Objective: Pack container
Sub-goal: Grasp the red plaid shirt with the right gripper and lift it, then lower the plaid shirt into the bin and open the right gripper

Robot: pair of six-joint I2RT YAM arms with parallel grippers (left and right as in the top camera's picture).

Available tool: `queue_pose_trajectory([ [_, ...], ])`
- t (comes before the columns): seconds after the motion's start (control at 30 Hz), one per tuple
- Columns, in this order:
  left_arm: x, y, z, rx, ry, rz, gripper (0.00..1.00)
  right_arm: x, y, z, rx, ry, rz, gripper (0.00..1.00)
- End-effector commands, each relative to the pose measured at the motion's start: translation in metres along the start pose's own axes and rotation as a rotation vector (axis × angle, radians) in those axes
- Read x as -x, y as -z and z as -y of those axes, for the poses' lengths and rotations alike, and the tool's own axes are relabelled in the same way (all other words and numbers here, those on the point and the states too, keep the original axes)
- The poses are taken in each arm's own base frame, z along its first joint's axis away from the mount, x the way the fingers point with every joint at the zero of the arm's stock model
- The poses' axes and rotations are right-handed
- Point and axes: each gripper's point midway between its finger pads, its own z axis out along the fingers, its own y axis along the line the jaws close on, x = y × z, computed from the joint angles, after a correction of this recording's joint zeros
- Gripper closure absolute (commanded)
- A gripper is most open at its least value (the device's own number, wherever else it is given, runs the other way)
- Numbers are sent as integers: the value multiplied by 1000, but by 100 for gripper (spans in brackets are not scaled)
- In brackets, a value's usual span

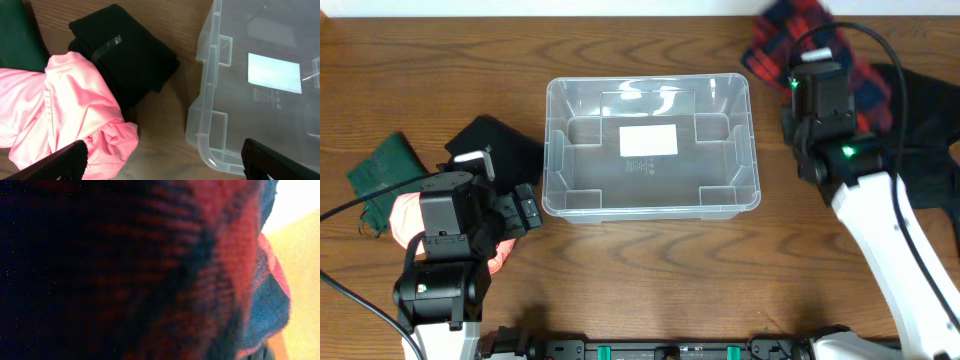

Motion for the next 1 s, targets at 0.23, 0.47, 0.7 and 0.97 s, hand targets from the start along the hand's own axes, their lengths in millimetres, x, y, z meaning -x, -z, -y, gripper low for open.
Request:
queue_pose_trajectory([
  [0.23, 8, 6, 3, -7, 9, 25, 2, 30, 58, -168, 437, 369, 219, 84],
  [0.47, 3, 8, -30, 161, 26, 12, 2, -31, 16, -256, 516, 526, 56, 81],
  [0.7, 3, 11, -66, 287, 111, 10, 2, -80, -20, -290, 555, 584, -74, 60],
  [0.97, -6, 4, -75, 313, 133, -49, 2, -22, 7, -265, 471, 481, 75, 1],
])
